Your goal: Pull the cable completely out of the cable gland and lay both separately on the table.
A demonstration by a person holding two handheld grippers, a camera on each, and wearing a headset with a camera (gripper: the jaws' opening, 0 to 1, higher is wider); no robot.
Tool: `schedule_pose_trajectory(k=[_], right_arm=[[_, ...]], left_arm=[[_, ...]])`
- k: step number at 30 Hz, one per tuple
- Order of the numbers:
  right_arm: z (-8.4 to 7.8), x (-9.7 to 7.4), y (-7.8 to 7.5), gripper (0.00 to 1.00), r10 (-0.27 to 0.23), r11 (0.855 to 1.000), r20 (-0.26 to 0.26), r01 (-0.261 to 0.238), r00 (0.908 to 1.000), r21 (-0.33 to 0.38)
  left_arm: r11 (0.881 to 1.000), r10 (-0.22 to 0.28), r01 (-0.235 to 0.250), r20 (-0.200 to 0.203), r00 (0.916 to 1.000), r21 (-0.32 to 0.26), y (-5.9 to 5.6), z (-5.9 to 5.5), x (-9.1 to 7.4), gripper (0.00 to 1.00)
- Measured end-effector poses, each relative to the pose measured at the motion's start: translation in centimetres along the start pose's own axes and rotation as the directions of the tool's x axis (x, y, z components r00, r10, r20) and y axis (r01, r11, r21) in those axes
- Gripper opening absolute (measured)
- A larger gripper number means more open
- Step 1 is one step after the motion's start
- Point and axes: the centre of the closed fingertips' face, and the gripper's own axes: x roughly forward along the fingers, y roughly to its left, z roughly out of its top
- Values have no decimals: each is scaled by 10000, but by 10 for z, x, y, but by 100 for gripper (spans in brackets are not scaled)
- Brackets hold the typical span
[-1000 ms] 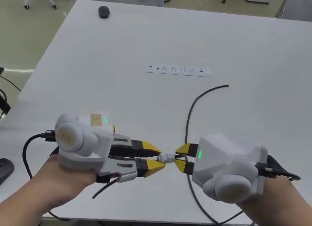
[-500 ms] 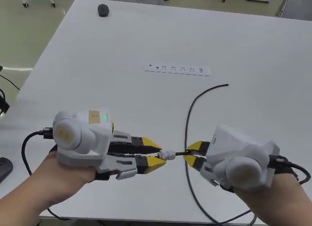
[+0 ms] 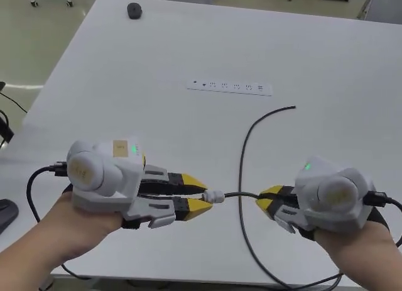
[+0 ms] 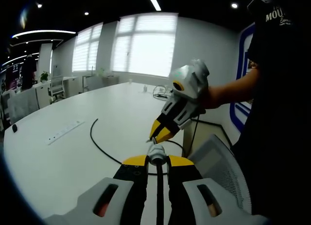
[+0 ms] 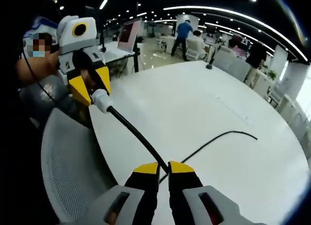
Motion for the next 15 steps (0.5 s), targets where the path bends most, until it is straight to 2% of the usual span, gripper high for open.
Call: schedule_pose_trajectory(k=[4,6,9,15], right_arm=[[-9,6,-2,1,70,9969,-33,-67,10000,785],[-9,7,-2,2,81,9959,-22,-79,10000,901],[-8,7,1,1,24,9984,-54,-21,10000,565],[-9,2,0,2,-37,9995,49,35,10000,329]], left_arm=[[10000,19,-19,-9,10000,2,-1,-1,-1,15],[10000,26,-26,-34,10000,10,-1,-1,0,15],[10000,42,-42,-2,10000,25,-1,1,0,15],[9999,-27,27,-18,10000,-109,-2,2,0,15]])
